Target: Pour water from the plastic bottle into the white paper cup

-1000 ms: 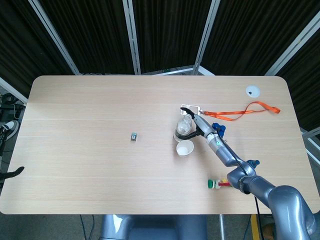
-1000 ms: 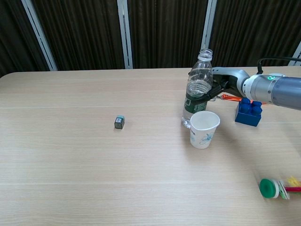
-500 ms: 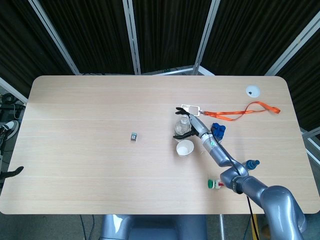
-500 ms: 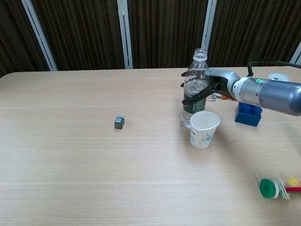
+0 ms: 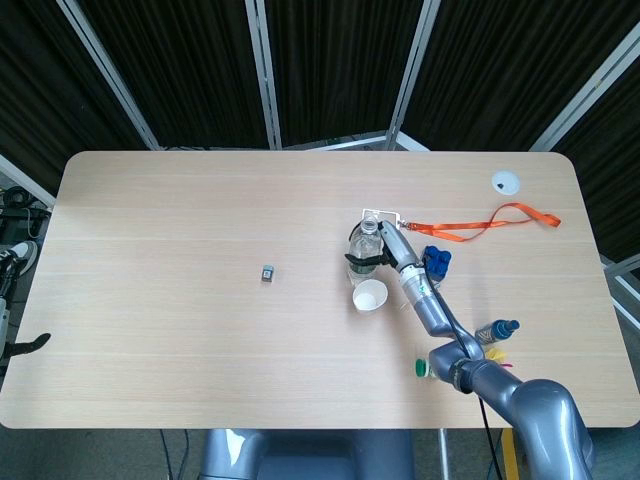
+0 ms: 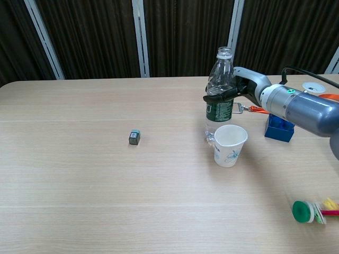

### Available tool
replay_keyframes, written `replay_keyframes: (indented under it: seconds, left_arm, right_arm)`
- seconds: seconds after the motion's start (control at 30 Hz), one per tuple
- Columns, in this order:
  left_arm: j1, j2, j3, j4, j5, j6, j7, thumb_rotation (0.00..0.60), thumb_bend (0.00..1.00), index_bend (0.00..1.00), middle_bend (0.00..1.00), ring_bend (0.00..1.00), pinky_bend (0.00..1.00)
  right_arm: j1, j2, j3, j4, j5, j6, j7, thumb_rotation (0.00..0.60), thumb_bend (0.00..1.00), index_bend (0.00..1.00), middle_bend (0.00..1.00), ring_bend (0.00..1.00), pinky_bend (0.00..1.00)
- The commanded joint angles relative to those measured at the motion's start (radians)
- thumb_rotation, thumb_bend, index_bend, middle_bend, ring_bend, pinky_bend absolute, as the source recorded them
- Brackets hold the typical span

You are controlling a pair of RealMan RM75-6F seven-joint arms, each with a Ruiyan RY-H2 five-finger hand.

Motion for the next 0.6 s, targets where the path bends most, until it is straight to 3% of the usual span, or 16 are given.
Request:
replay_keyframes:
  seconds: [0.03,0.3,0.6]
  left_arm:
    - [-0.001,0.002,0.002,-0.003,0.002,-0.001,-0.002,0.6,0.02,0.0,0.0,0.0,0.0]
    - [0.003,0.011,0.007,-0.009,0.02,0.007,-0.021,0.6,0.01,0.0,0.0,0.0,0.0]
    - [0.016,0.033,0.018,-0.026,0.066,0.027,-0.065,0.6,0.02,0.0,0.0,0.0,0.0]
  right_arm:
    - [-0.005,-0.003,0.002,0.001,-0.002,0.012,-0.012,0.6,0.33,0.54,0.58,0.49,0.41]
    - [-0.029,0.037,0.014,-0.034,-0.004,0.085,-0.07,0.6,0.37,0.55,0.58,0.49,0.44]
    - [-0.09,0.183,0.001,-0.16,-0.047,0.226,-0.211,0.6,0.38,0.55,0.58,0.49,0.44]
